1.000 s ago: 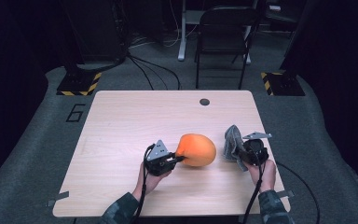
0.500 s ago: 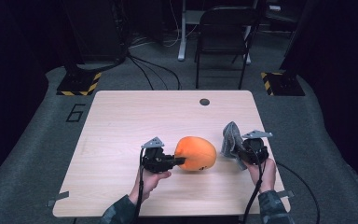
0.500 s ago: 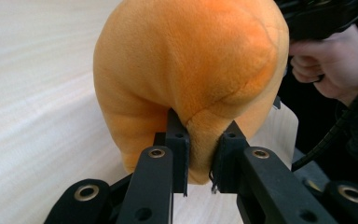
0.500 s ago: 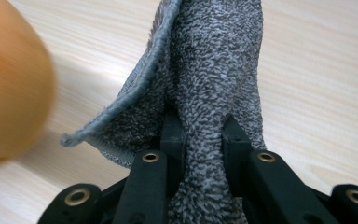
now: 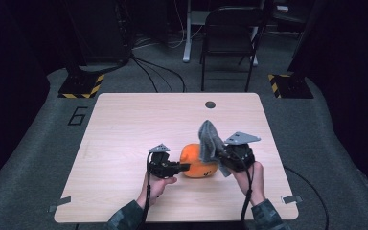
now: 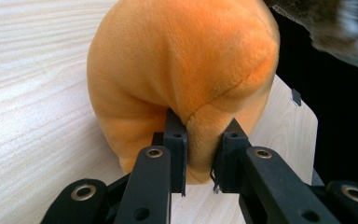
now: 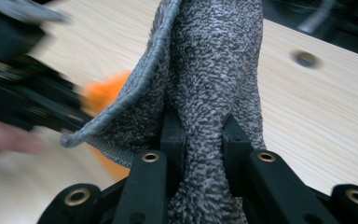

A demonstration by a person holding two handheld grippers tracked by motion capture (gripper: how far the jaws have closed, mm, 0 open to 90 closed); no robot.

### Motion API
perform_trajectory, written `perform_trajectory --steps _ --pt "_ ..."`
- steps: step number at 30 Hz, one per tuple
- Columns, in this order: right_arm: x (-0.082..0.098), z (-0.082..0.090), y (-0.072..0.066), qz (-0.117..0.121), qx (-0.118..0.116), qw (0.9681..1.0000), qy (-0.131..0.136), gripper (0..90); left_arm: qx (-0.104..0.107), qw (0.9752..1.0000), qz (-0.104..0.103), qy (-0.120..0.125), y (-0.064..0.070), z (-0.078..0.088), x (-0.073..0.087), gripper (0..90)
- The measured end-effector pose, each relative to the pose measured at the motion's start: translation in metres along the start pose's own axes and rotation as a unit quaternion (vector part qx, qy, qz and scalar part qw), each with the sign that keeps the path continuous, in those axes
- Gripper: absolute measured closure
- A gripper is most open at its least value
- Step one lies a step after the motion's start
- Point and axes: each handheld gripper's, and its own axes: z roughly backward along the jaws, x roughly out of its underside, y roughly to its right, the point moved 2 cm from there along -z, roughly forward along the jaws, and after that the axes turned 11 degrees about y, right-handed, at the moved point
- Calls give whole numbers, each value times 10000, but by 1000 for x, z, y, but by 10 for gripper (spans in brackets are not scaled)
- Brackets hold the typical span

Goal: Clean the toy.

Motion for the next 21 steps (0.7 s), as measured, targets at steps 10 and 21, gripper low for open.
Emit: perform_trajectory --steps 10,21 --pt "12 -40 -29 600 45 9977 -328 758 -41 9992 -399 2 7 -4 3 771" --pt "46 -39 18 172 644 9942 -844 757 -28 9992 -406 15 7 -5 3 769"
